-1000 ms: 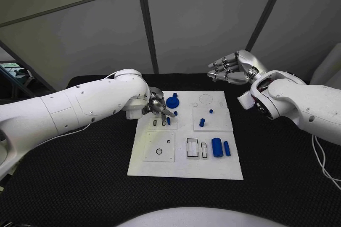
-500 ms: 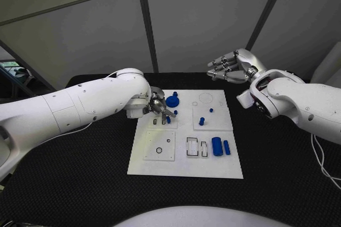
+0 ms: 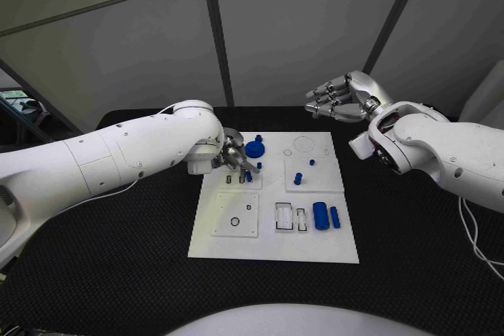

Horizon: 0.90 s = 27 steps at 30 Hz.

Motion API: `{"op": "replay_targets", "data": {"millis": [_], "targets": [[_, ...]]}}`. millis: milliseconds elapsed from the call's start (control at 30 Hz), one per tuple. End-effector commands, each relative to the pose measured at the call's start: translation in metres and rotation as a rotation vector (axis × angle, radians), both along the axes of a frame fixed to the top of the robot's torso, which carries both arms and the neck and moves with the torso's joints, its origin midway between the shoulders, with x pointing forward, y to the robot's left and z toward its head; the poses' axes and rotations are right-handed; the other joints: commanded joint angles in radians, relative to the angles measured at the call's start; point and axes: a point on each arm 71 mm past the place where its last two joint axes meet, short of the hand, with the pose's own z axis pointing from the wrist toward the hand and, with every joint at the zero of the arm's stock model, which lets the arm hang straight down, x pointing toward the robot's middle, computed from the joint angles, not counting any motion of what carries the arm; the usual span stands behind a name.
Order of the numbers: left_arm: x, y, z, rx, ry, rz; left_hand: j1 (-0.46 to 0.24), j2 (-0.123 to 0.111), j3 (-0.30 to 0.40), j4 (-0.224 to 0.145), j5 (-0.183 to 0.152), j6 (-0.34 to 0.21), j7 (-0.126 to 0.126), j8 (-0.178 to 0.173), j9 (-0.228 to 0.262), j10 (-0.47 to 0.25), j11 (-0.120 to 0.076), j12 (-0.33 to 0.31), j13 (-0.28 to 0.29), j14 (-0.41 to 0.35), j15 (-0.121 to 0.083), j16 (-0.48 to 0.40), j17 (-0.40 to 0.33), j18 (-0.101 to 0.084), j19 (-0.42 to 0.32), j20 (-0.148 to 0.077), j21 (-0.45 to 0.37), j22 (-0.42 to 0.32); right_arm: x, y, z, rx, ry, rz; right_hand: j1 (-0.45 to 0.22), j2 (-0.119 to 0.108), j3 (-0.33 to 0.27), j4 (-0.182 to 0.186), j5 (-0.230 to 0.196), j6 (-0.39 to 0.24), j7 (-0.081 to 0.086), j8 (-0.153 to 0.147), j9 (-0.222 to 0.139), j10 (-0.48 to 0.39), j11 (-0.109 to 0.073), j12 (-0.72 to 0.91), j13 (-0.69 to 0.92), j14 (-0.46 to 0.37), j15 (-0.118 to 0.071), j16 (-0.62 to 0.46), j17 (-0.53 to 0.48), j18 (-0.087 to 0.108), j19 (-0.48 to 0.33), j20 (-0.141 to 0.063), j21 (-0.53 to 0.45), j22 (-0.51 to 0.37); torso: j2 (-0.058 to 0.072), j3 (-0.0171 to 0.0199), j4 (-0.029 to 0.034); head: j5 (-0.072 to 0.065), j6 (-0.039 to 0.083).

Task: Assemble the parts on the task board

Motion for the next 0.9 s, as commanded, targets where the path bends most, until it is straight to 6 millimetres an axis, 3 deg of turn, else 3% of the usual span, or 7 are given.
{"op": "replay_targets", "data": {"millis": [33, 267, 733, 900], "targets": [[0.0002, -0.0002, 0.0003, 0.017, 0.005, -0.007, 0.02, 0.001, 0.005, -0.013, -0.001, -0.011, 0.002, 0.009, 0.008, 0.002, -0.005, 0.004, 0.001, 0.096, -0.009, 0.005, 0.231, -0.011, 0.016, -0.002, 0.006, 0.002, 0.0001, 0.0013, 0.0017, 0.005, -0.004, 0.003, -0.01, 0.001, -0.001, -0.005, 0.005, -0.004, 0.003, -0.002, -0.001, -0.006, 0.004, -0.002, -0.001, 0.003, 0.005, -0.005, -0.001, 0.011, 0.003, 0.004, -0.003, -0.001, 0.0, 0.0003, 0.0004, 0.0, -0.001], [0.0005, -0.0011, 0.0001, 0.017, 0.007, -0.008, 0.071, 0.019, 0.041, -0.043, 0.001, -0.022, 0.0, 0.014, 0.031, 0.0, -0.007, 0.0, -0.001, 0.095, -0.011, 0.004, 0.23, -0.011, 0.016, -0.003, 0.005, 0.003, 0.0002, 0.0017, 0.0015, 0.004, -0.002, 0.004, -0.01, 0.002, 0.0, -0.006, 0.01, -0.004, 0.003, -0.001, -0.001, -0.006, 0.003, -0.001, -0.003, 0.005, 0.005, -0.007, -0.003, 0.012, 0.005, 0.004, -0.006, -0.003, 0.0, -0.0003, 0.0002, 0.001, -0.003], [-0.0015, -0.0028, -0.0002, 0.02, 0.018, -0.024, 0.112, 0.016, 0.078, -0.076, 0.002, -0.03, -0.003, 0.017, 0.052, -0.006, -0.01, -0.009, -0.008, 0.096, -0.013, 0.005, 0.232, -0.011, 0.017, -0.004, 0.006, 0.009, 0.0005, 0.0021, 0.001, 0.003, 0.003, 0.005, -0.011, 0.003, -0.001, -0.008, 0.015, -0.005, 0.003, -0.001, -0.001, -0.006, 0.004, -0.001, -0.006, 0.006, 0.005, -0.01, -0.004, 0.012, 0.007, 0.004, -0.01, -0.006, 0.0, -0.0001, -0.0001, 0.002, -0.008], [-0.0024, -0.0016, -0.0001, 0.01, 0.024, -0.019, 0.148, 0.026, 0.12, -0.1, 0.004, -0.034, -0.008, 0.012, 0.06, -0.01, -0.014, -0.018, -0.013, 0.096, -0.017, 0.006, 0.233, -0.011, 0.016, -0.007, 0.006, 0.011, 0.0007, 0.0018, 0.0009, 0.002, 0.004, 0.003, -0.012, 0.004, -0.001, -0.009, 0.021, -0.005, 0.003, -0.001, -0.001, -0.006, 0.004, 0.0, -0.009, 0.007, 0.005, -0.013, -0.006, 0.012, 0.008, 0.005, -0.013, -0.008, 0.0, -0.0003, -0.0003, 0.001, -0.009]]}}
